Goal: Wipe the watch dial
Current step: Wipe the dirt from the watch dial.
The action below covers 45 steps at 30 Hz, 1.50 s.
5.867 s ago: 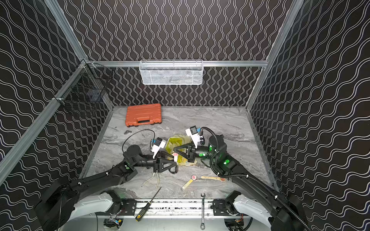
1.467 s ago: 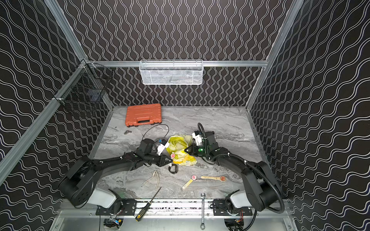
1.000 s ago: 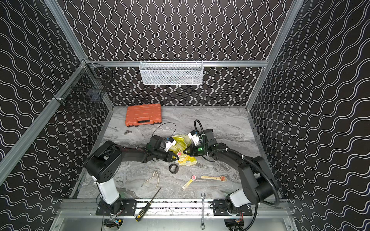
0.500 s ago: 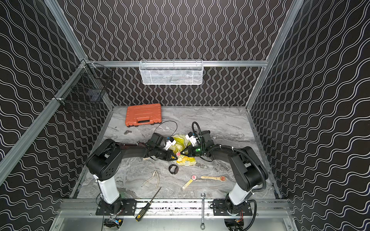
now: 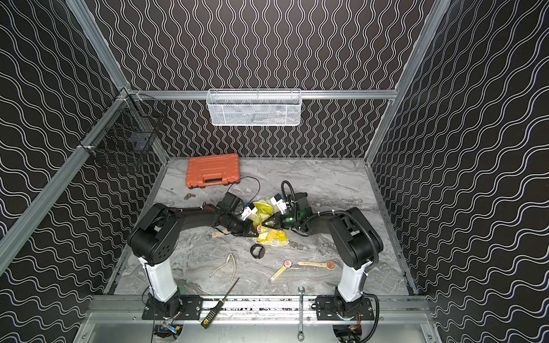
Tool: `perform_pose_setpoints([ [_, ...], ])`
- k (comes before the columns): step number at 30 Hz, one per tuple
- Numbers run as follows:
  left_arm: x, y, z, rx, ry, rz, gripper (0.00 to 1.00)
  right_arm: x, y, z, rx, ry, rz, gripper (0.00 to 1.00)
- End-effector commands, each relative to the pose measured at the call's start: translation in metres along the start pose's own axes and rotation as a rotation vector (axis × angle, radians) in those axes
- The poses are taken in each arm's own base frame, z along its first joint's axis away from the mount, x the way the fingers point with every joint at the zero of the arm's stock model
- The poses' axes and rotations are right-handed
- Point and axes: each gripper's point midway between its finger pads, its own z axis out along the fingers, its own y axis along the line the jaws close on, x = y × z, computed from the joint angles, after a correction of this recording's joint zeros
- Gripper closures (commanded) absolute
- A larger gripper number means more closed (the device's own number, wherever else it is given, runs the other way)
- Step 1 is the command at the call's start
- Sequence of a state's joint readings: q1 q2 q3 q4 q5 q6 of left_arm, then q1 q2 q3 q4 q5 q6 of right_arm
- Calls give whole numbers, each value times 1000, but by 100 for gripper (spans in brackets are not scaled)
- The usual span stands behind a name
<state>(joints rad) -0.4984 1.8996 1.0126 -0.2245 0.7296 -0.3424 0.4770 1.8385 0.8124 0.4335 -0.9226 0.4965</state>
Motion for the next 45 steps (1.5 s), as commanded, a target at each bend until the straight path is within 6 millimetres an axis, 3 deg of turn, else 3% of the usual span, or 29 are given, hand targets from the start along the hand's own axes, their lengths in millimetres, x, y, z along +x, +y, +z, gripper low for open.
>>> perform_pose_setpoints([
  [1,13,15,0,-44,56,-107,100,-9,12,12,-45,-13,-24,100],
  [3,13,15,-3,-48,48,-102,100,-8,10,20,-56,-6,-13,100],
  [5,12,14,-7,-53,42,-96,100,-1,-6,27,-36,11,19,100],
  [10,11,14,-8,-43,38,-112,100,9,-45,27,79,13,68,100],
  [15,18,20,-2,-43,68,-120,100,20,-68,26,146,16,93,100],
  [19,22,26,0,-60,82,-127,100,18,-49,23,72,8,66,100],
  [24,23,27,1,-70,92,-124,100,-8,12,13,-110,-27,-42,100],
  [27,23,29,3,-67,107,-136,100,-20,36,10,-148,-50,-100,100],
  [28,23,28,5,-60,115,-139,100,-22,36,12,-143,-52,-102,100],
  [35,21,32,5,-82,117,-159,94,2,-16,35,-21,-24,-43,100],
  [41,22,38,6,-109,125,-175,89,32,-66,34,149,-11,-15,100],
  [45,21,40,6,-122,120,-169,87,44,-78,30,195,-2,-20,100],
])
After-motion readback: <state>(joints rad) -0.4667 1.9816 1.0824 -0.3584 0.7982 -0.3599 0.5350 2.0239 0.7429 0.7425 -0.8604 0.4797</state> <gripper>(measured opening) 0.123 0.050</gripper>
